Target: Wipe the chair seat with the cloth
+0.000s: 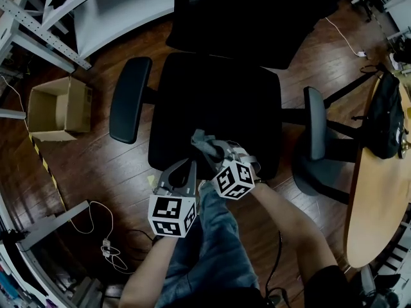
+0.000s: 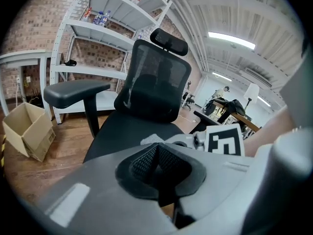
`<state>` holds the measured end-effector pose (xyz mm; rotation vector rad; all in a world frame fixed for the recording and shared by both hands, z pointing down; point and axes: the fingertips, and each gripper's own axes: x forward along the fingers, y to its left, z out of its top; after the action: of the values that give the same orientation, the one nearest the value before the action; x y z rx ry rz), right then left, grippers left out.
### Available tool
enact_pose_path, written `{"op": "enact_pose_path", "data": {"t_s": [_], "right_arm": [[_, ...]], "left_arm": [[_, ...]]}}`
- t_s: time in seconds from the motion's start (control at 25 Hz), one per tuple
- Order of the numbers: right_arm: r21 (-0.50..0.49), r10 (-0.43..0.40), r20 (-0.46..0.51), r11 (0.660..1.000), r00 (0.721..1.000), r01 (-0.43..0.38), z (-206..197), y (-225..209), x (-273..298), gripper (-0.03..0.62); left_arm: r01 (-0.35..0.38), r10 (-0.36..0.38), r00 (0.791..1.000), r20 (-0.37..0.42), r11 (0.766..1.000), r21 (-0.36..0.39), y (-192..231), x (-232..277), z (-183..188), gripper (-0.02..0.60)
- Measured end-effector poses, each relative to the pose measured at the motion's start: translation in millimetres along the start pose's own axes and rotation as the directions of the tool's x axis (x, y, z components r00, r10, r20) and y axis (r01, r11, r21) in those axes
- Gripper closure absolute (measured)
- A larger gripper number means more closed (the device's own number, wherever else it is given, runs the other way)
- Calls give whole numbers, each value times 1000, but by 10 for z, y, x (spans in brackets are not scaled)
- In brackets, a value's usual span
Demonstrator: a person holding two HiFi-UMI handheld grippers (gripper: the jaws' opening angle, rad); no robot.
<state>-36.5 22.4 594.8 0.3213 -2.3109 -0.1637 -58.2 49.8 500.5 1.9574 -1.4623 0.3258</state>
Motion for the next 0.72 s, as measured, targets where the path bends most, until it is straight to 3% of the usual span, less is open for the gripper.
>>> {"op": "enact_pose_path", "data": {"t_s": [0.28, 0.72], "right_arm": [[-2, -98, -41, 995, 994, 98, -196, -1134, 210, 580], [-30, -110, -170, 994, 979, 107, -626, -2440, 707, 582]], "left_arm": [[12, -12, 1000, -19, 1000, 2, -3, 363, 252, 583], [-31, 31, 999, -10, 999, -34, 248, 1101, 900, 583]]}}
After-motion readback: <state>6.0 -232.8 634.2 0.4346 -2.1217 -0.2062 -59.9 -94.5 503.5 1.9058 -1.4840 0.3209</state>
